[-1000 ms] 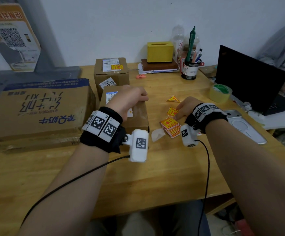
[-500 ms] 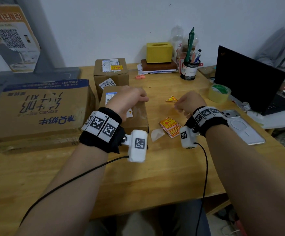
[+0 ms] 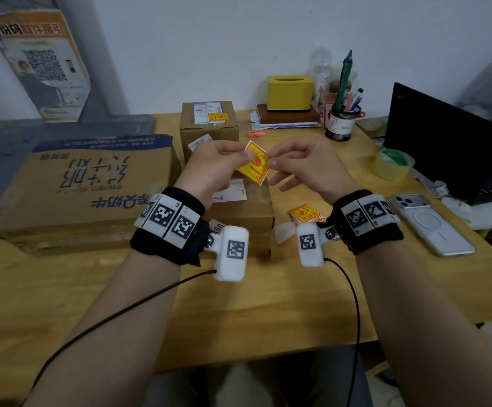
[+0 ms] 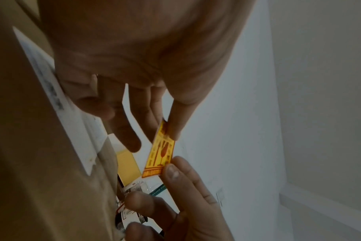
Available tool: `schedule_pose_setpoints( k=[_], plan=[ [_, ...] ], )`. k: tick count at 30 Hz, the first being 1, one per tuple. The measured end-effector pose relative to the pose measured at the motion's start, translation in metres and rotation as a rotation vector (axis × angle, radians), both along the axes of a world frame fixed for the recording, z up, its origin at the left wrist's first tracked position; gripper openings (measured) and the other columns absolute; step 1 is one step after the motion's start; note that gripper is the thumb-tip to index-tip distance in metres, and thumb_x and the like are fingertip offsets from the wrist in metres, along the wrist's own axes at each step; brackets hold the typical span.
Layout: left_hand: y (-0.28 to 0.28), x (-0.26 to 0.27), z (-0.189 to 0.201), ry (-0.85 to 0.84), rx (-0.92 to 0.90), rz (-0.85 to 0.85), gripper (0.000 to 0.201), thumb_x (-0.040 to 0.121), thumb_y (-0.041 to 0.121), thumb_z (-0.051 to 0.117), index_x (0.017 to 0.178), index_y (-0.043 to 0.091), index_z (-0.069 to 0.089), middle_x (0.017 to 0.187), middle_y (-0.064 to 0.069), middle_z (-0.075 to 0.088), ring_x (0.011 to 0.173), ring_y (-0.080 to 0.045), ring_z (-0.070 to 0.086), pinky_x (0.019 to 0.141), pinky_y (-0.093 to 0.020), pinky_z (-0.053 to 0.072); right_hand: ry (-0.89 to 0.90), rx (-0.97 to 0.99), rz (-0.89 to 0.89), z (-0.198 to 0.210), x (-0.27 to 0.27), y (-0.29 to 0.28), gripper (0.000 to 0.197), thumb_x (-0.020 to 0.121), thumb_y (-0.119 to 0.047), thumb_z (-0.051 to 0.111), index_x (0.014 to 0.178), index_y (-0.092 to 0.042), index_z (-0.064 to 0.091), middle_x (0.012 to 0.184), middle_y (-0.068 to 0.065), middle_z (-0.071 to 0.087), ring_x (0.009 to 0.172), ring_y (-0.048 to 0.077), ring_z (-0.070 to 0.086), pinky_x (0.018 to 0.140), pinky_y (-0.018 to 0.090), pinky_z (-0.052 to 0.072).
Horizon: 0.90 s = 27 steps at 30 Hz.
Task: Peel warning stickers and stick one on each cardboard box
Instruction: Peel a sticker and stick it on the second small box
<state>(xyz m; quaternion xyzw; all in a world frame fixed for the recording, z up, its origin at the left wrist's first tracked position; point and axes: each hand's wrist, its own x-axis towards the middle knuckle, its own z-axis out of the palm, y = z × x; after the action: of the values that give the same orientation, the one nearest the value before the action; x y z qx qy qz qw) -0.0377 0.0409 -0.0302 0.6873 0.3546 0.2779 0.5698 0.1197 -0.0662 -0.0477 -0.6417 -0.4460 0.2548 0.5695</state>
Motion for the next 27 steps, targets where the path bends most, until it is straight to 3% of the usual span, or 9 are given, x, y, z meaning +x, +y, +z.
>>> schedule_pose_setpoints(
  k=[4,7,11,15,20,27],
  plan=[
    [0.006,-0.013,0.001,-0.04,0.058,0.039,0.016,0.09,0.017,0.072,0.107,0.019,0.073,0.082,0.006,0.073,0.064,-0.001,0.062,0.044,-0.013,0.04,0.115,0.068,0.029,0.003,-0.012,0.002,0.01,0.095,-0.004,0.068,0.101,-0.012,0.07,0.107,0.013,0.075,0.061,0.025,0.074,0.054,0.037,0.059],
    [0.007,-0.021,0.003,-0.056,0.057,0.038,0.014,0.09,0.013,0.072,0.104,0.017,0.073,0.08,0.006,0.072,0.054,0.006,0.063,0.044,-0.01,0.041,0.153,0.07,0.037,0.004,-0.016,0.003,0.014,0.099,-0.005,0.062,0.106,-0.013,0.07,0.093,0.011,0.077,0.062,0.028,0.074,0.054,0.036,0.06],
    [0.006,-0.029,0.006,-0.09,0.05,0.017,0.021,0.09,0.007,0.071,0.111,0.008,0.071,0.079,0.002,0.07,0.048,0.008,0.063,0.042,-0.006,0.041,0.097,0.006,0.029,0.006,-0.022,0.005,0.021,0.101,-0.017,0.063,0.112,-0.004,0.074,0.099,0.019,0.077,0.064,0.026,0.072,0.053,0.034,0.059],
    [0.007,-0.034,0.007,-0.073,0.058,0.012,0.015,0.09,0.01,0.072,0.104,0.013,0.071,0.077,0.004,0.07,0.047,0.008,0.062,0.042,-0.007,0.041,0.071,-0.019,0.06,0.009,-0.026,0.007,0.017,0.098,-0.018,0.067,0.101,-0.006,0.078,0.095,0.02,0.077,0.063,0.022,0.07,0.052,0.032,0.058],
    [0.011,-0.038,0.004,-0.042,0.044,0.021,0.009,0.088,0.019,0.075,0.089,0.027,0.072,0.066,0.012,0.073,0.054,0.004,0.065,0.048,-0.016,0.044,0.045,-0.04,0.056,0.009,-0.026,0.009,0.022,0.099,-0.016,0.065,0.107,0.002,0.075,0.086,0.015,0.075,0.06,0.02,0.069,0.05,0.03,0.057],
    [0.012,-0.038,0.004,-0.03,0.031,0.02,0.009,0.087,0.021,0.076,0.084,0.029,0.072,0.065,0.013,0.073,0.063,-0.004,0.063,0.056,-0.024,0.043,0.068,-0.024,0.094,0.007,-0.025,0.009,0.021,0.102,-0.016,0.061,0.104,0.001,0.073,0.087,0.018,0.072,0.061,0.02,0.068,0.048,0.029,0.055]
  ],
)
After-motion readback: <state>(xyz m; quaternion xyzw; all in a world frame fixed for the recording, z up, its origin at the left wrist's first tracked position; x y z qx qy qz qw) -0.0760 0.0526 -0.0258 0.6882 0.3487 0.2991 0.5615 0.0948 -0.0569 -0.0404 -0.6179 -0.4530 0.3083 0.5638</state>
